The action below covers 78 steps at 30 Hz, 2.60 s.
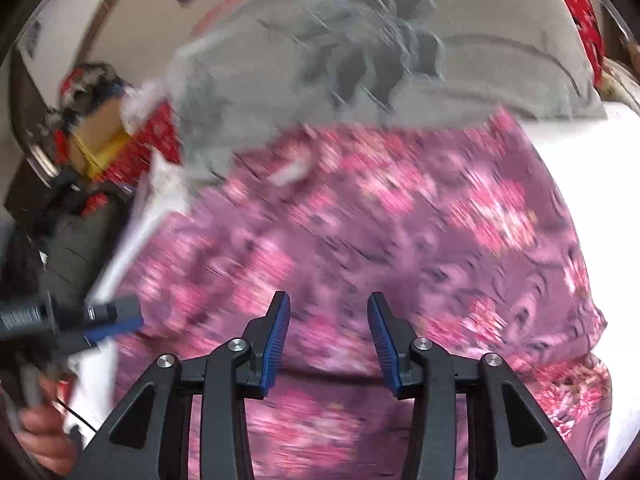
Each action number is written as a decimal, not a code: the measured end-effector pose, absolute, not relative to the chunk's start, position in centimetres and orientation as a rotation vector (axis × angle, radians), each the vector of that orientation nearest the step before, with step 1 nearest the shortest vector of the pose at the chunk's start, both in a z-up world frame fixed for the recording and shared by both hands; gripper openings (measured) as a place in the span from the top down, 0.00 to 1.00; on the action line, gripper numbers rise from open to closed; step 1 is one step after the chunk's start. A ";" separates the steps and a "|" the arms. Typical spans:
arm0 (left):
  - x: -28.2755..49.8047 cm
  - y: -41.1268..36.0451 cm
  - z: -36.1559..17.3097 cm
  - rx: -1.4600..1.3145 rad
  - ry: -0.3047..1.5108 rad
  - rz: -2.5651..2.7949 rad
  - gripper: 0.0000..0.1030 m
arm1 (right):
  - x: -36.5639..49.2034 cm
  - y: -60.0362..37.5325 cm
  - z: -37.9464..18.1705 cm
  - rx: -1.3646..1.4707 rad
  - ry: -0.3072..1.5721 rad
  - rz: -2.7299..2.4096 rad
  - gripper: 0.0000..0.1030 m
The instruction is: Fold small clothes
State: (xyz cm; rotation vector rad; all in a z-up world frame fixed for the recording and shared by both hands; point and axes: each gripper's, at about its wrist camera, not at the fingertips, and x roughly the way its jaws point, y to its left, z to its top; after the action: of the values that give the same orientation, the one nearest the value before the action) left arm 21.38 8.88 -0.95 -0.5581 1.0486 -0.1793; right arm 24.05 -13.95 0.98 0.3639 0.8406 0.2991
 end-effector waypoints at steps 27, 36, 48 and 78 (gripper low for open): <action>21.4 13.3 -5.6 -0.695 1.124 -0.122 0.49 | 25.0 -18.7 2.7 0.514 0.818 0.198 0.88; 20.0 12.6 -4.5 -0.696 1.135 -0.172 0.49 | 22.0 -26.3 -1.7 0.805 0.876 0.141 0.66; 21.1 10.8 -3.6 -0.712 1.133 -0.213 0.49 | 20.5 -29.3 -0.8 1.039 0.789 0.106 0.42; 22.0 10.7 -3.3 -0.639 1.130 -0.227 0.87 | 24.0 -26.3 1.0 0.535 0.882 0.062 0.83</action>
State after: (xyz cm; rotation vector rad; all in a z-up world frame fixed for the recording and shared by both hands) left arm 21.96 10.73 -3.29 -0.6386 1.1297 -0.2273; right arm 24.03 -26.26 0.96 0.5348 0.8818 0.0616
